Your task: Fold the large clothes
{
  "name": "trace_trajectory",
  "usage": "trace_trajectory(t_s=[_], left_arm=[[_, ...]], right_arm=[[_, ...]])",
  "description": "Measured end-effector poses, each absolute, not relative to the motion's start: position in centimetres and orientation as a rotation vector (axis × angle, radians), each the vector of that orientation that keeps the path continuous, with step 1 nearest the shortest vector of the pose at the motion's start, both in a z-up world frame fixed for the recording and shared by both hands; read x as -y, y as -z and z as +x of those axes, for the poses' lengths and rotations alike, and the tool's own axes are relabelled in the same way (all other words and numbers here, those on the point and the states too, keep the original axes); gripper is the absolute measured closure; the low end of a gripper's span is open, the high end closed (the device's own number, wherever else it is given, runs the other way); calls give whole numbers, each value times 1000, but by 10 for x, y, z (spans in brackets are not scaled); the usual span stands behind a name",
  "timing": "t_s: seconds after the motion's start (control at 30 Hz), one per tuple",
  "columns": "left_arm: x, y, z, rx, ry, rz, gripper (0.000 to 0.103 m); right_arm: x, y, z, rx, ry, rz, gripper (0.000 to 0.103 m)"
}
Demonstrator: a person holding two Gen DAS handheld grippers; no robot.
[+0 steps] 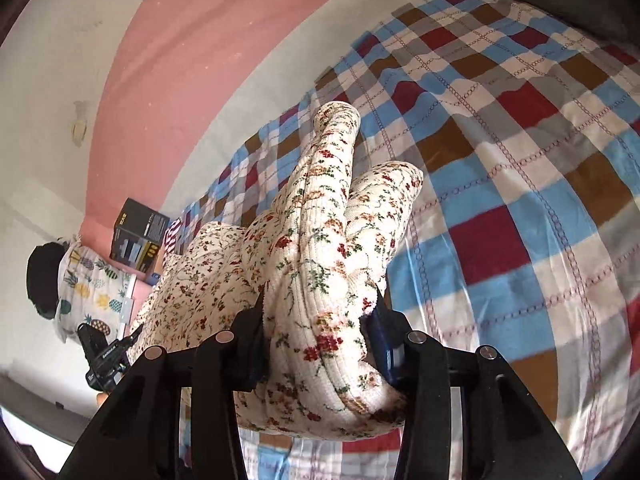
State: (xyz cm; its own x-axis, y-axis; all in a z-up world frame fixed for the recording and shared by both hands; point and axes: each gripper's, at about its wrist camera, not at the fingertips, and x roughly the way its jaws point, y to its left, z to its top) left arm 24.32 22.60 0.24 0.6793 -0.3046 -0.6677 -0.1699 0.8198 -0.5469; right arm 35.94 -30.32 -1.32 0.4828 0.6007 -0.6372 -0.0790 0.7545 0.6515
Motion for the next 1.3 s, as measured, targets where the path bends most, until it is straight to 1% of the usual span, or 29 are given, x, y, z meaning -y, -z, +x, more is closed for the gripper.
trace_trajectory(t_s=[0.17,0.3,0.33,0.4,0.43,0.5,0.53,0.67,0.73,0.77,0.83,0.87,1.0,1.1,1.17,1.2,1.3], left_arm=[[-216,19,149,-865,77,-654,78],[-212,68,116,-964,44,-690,76],[-211,77,115,-986,30,-684,74],[-214,85,115,-991,17,-711,68],[-216,83,115,-991,11,-722,65],[-216,71,116,-994,-12,-690,61],[-215,63,116,-986,-21,-659,62],[-213,27,104,-887,-66,-572,60],[-203,10,101,-847,-53,-521,59],[-193,1,104,-830,-18,-480,59],[-161,-10,112,-825,86,-398,54],[-143,-9,118,-837,140,-363,54],[-76,24,155,-918,257,-237,54],[-64,55,192,-937,175,-215,54],[-71,65,213,-938,133,-276,59],[-72,68,223,-935,108,-276,64],[-60,76,241,-930,62,-185,65]], right_arm=[[315,37,271,-1031,-424,644,59],[326,82,233,-1110,-356,690,56],[325,90,232,-1128,-339,664,53],[324,100,232,-1166,-290,637,44],[324,100,232,-1170,-266,626,33],[324,85,230,-1129,-223,578,32],[325,73,226,-1093,-217,557,32],[316,21,213,-949,-169,402,32],[298,5,205,-895,-205,315,32],[283,1,201,-879,-240,270,32],[247,4,196,-877,-318,171,32],[228,11,192,-881,-356,113,32],[169,55,191,-923,-439,-23,32],[153,77,207,-888,-365,-105,32],[158,85,227,-896,-320,-80,32],[159,88,236,-900,-307,-74,32],[155,95,254,-884,-267,-126,30]])
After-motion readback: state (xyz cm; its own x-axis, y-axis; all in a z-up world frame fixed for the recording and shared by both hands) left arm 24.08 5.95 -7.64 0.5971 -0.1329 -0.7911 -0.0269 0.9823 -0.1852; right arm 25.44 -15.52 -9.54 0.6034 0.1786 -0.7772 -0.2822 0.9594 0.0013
